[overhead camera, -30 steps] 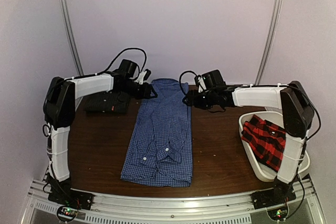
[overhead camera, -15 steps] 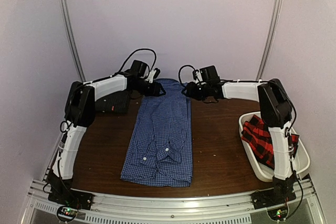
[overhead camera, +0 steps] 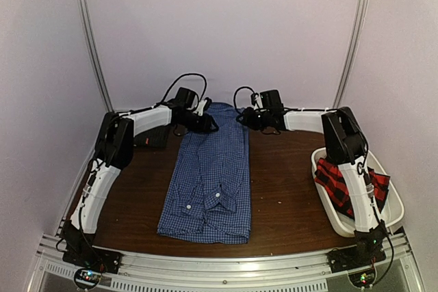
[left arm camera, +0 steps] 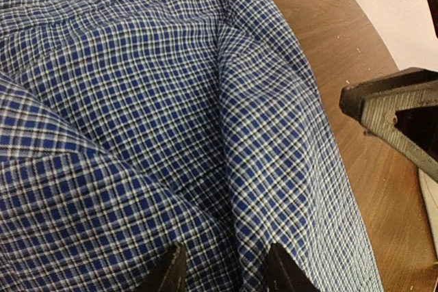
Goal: Fold and stack the long sleeve shirts
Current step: Smooth out the sleeve of the rectangle-folded shirt.
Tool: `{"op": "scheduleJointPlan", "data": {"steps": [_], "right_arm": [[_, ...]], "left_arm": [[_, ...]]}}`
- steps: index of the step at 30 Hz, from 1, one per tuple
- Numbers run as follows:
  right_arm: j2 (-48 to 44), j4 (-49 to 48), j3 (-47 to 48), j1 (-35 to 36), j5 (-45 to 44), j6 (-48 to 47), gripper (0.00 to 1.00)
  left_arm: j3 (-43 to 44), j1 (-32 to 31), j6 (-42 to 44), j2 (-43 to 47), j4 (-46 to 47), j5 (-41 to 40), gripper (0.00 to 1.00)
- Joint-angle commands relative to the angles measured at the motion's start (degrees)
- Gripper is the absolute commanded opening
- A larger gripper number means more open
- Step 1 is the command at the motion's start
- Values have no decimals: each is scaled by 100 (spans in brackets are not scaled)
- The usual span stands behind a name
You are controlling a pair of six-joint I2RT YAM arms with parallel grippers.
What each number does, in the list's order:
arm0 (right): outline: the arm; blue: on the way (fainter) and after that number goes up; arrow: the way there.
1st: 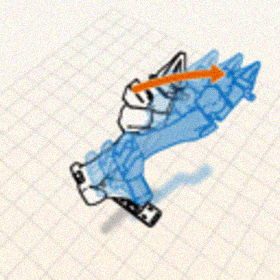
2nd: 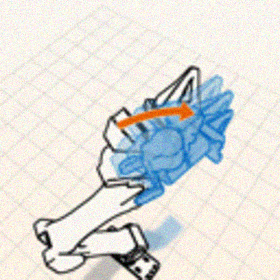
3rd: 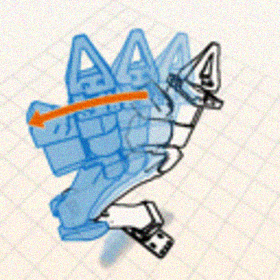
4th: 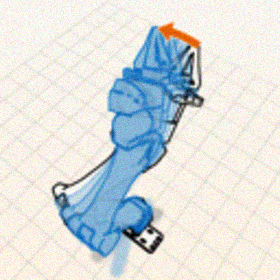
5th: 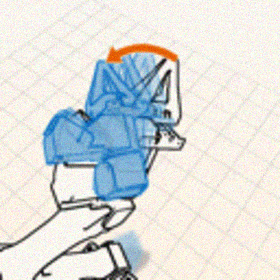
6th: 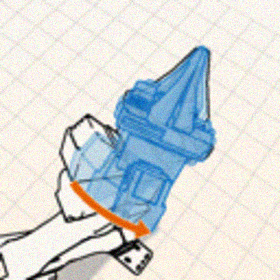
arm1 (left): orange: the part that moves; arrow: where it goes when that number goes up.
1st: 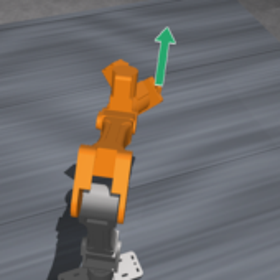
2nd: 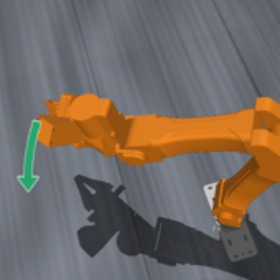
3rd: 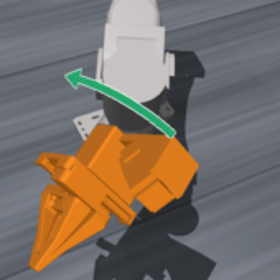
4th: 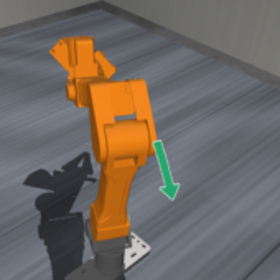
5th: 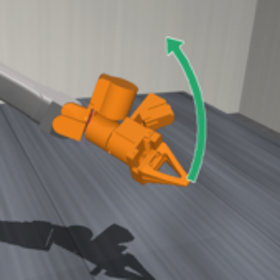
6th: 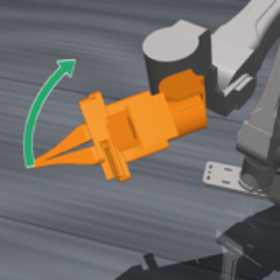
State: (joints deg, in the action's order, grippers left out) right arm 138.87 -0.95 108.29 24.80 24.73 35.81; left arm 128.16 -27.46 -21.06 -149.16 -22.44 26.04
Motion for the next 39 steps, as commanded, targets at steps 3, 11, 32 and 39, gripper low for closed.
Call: {"op": "scheduleJointPlan", "data": {"steps": [3, 11, 32, 39], "right_arm": [[208, -233, 323, -151, 152, 118, 33], [359, -241, 527, -188, 252, 149, 33], [458, -454, 676, -227, 422, 371, 34], [750, -867, 786, -221, 701, 803, 34]], "left_arm": [[200, -5, -228, -121, 452, 408, 39], [288, -5, -371, -145, 592, 725, 13], [-820, -5, -396, 946, 974, 73, 0], [-568, 48, -544, 604, 600, -248, 0]]}}
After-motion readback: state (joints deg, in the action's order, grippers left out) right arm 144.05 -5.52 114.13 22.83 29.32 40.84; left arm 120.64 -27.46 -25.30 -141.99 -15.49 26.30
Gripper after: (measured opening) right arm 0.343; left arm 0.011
